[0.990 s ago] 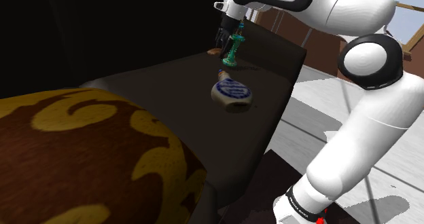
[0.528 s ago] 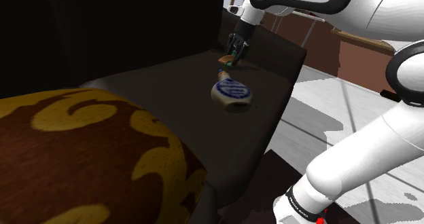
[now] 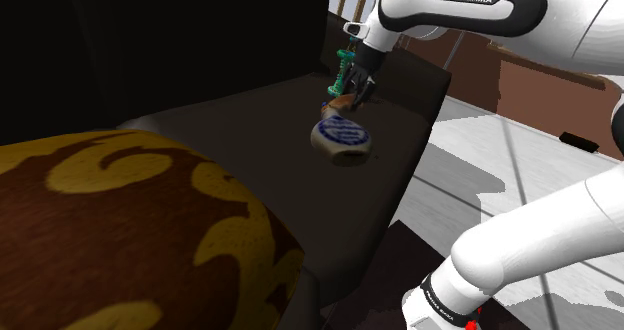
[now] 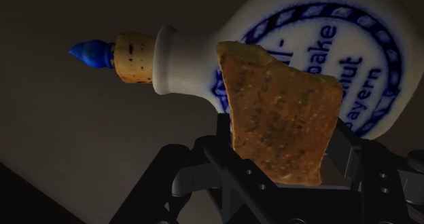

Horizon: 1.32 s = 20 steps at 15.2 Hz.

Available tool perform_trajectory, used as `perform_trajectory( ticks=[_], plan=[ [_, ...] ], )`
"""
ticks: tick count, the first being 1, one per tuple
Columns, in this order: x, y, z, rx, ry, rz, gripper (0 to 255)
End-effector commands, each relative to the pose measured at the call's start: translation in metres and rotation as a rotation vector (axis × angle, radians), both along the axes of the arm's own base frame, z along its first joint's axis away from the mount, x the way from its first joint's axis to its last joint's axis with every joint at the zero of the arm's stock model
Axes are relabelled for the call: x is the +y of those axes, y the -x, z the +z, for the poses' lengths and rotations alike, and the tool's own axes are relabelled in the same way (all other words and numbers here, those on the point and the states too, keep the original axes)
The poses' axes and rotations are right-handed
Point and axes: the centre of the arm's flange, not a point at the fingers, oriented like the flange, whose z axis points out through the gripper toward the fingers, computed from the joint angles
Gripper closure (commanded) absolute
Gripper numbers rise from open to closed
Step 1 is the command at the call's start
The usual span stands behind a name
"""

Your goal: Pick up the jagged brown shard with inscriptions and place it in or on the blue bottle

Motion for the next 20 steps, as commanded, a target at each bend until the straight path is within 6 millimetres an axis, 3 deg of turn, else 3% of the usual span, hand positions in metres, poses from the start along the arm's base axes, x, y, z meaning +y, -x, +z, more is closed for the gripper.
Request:
perform_trajectory(
  ticks=[1,8,16,17,20],
  plan=[
    [0.001,0.002,-0.011,0.0,0.0,0.0,255],
    [0.001,0.002,-0.051,0.0,0.0,0.0,255],
    [0.001,0.002,-0.051,0.0,0.0,0.0,255],
    [0.001,0.002,-0.051,0.0,0.0,0.0,0],
    [0.001,0.002,-0.051,0.0,0.0,0.0,0]
  ],
)
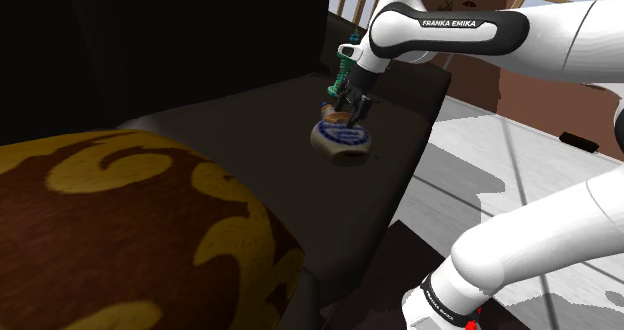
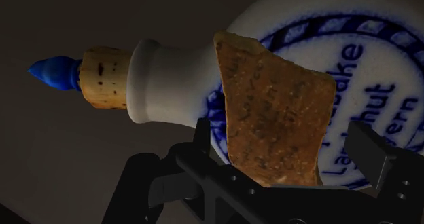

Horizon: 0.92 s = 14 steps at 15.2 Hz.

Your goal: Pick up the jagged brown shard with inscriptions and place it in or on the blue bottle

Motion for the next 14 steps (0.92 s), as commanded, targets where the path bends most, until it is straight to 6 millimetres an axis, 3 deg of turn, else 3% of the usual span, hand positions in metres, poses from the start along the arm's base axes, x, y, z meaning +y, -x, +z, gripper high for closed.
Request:
perform_trajectory(
  ticks=[1,2,6,14],
  plan=[
    [0.0,0.0,0.0,0.0,0.0,0.0,0],
    [0.0,0.0,0.0,0.0,0.0,0.0,0],
    [-0.004,0.005,0.05,0.0,0.0,0.0,0],
    [-0.004,0.005,0.05,0.0,0.0,0.0,0]
  ],
)
